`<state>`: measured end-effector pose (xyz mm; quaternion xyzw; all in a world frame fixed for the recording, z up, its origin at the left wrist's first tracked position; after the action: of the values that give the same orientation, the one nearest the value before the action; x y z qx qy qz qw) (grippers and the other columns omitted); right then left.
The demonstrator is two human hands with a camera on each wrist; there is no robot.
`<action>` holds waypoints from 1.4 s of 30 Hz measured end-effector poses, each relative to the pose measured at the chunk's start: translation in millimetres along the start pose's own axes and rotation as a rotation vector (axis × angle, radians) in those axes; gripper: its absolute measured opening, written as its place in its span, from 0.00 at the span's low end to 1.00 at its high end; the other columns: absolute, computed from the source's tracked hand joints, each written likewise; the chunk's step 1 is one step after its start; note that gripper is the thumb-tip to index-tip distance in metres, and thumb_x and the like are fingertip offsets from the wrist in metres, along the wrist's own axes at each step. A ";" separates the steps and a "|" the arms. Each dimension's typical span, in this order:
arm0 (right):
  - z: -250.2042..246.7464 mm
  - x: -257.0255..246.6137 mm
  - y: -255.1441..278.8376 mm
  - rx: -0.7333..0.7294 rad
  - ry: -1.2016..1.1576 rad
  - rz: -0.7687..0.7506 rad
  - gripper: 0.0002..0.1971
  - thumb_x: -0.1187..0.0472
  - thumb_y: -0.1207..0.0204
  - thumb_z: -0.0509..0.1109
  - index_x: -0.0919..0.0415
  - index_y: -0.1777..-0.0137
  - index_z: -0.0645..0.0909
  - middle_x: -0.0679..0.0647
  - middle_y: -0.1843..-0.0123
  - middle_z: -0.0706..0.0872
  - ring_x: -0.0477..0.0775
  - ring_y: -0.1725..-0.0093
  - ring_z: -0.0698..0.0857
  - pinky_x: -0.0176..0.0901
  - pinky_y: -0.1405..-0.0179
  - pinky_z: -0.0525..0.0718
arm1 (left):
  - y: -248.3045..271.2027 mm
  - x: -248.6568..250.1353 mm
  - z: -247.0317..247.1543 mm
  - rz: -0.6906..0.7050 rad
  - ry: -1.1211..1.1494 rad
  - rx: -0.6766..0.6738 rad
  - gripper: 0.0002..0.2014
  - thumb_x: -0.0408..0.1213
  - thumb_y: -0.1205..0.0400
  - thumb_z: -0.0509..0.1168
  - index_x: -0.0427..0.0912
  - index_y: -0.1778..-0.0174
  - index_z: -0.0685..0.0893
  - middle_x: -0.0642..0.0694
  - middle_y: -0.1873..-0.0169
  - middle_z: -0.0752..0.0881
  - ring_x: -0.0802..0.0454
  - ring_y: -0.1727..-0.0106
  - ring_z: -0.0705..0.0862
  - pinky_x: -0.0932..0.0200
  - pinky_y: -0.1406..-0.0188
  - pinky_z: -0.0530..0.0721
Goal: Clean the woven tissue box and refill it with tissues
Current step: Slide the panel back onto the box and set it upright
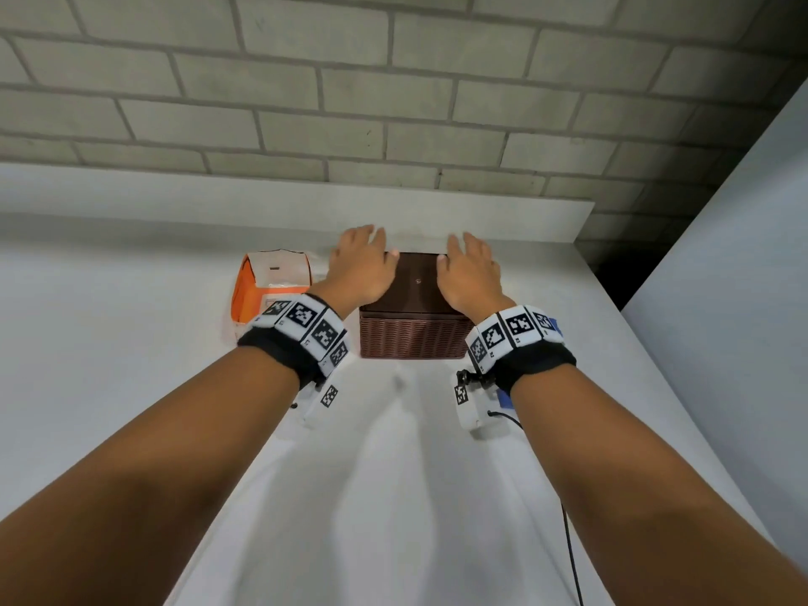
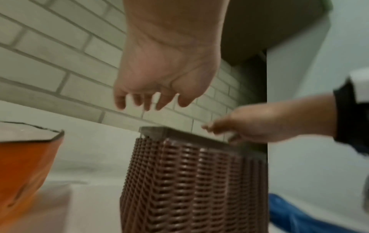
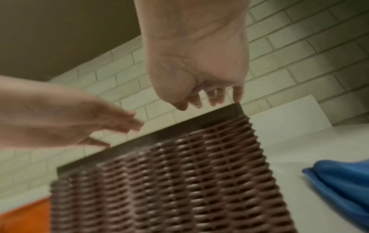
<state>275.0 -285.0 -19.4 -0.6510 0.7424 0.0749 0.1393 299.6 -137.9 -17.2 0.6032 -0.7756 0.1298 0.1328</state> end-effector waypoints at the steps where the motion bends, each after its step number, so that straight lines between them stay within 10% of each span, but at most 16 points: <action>1: 4.5 -2.7 -2.5 -0.039 0.015 -0.032 0.27 0.53 0.13 0.46 0.61 0.16 0.52 0.60 0.14 0.51 0.61 0.15 0.49 0.59 0.18 0.53 | -3.4 5.4 7.3 0.041 -0.032 -0.037 0.28 0.49 0.11 0.44 0.40 0.16 0.54 0.41 0.16 0.52 0.42 0.15 0.47 0.40 0.19 0.50; 12: 30.0 6.9 -6.1 -0.144 0.034 -0.038 0.29 0.49 0.13 0.42 0.60 0.16 0.46 0.55 0.13 0.45 0.55 0.14 0.42 0.60 0.17 0.48 | -8.0 4.0 42.3 0.039 -0.095 -0.097 0.30 0.49 0.12 0.41 0.39 0.16 0.46 0.43 0.15 0.45 0.47 0.14 0.41 0.36 0.18 0.40; 23: 29.3 7.7 -11.7 -0.092 -0.079 -0.051 0.26 0.48 0.15 0.50 0.56 0.19 0.57 0.56 0.20 0.62 0.64 0.24 0.66 0.57 0.31 0.72 | -14.5 3.4 32.5 0.064 0.077 0.057 0.29 0.52 0.16 0.56 0.39 0.22 0.66 0.39 0.27 0.70 0.42 0.23 0.61 0.51 0.26 0.65; 31: 26.6 11.4 -15.3 -0.212 -0.110 -0.032 0.25 0.47 0.15 0.49 0.51 0.19 0.57 0.62 0.23 0.58 0.67 0.23 0.60 0.58 0.25 0.66 | -5.6 4.0 32.7 0.146 -0.248 -0.417 0.68 0.70 0.43 0.74 0.52 0.16 0.38 0.42 0.20 0.52 0.38 0.18 0.49 0.31 0.21 0.53; 38: 26.8 10.8 -15.9 -0.220 -0.104 -0.016 0.24 0.47 0.14 0.49 0.52 0.21 0.61 0.63 0.25 0.59 0.67 0.24 0.60 0.59 0.26 0.67 | -2.9 4.9 40.5 0.160 -0.149 -0.442 0.65 0.52 0.37 0.79 0.47 0.16 0.37 0.40 0.21 0.50 0.40 0.18 0.45 0.43 0.22 0.67; 42: 30.1 11.7 -13.3 -0.190 -0.074 -0.011 0.23 0.47 0.15 0.48 0.50 0.21 0.61 0.62 0.25 0.63 0.64 0.25 0.62 0.60 0.32 0.72 | -0.5 4.9 41.0 0.128 -0.084 -0.479 0.65 0.69 0.39 0.70 0.48 0.16 0.39 0.43 0.18 0.47 0.43 0.16 0.42 0.41 0.17 0.53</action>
<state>290.1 -289.1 -50.6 -0.6623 0.7226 0.1683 0.1045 296.9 -157.2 -53.6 0.5090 -0.8257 -0.0746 0.2313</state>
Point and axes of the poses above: each hand's wrist, its own y-axis away from the middle knuckle, its own z-axis out of the palm, x = y × z, the point moved 7 cm from there along -y, towards the middle knuckle
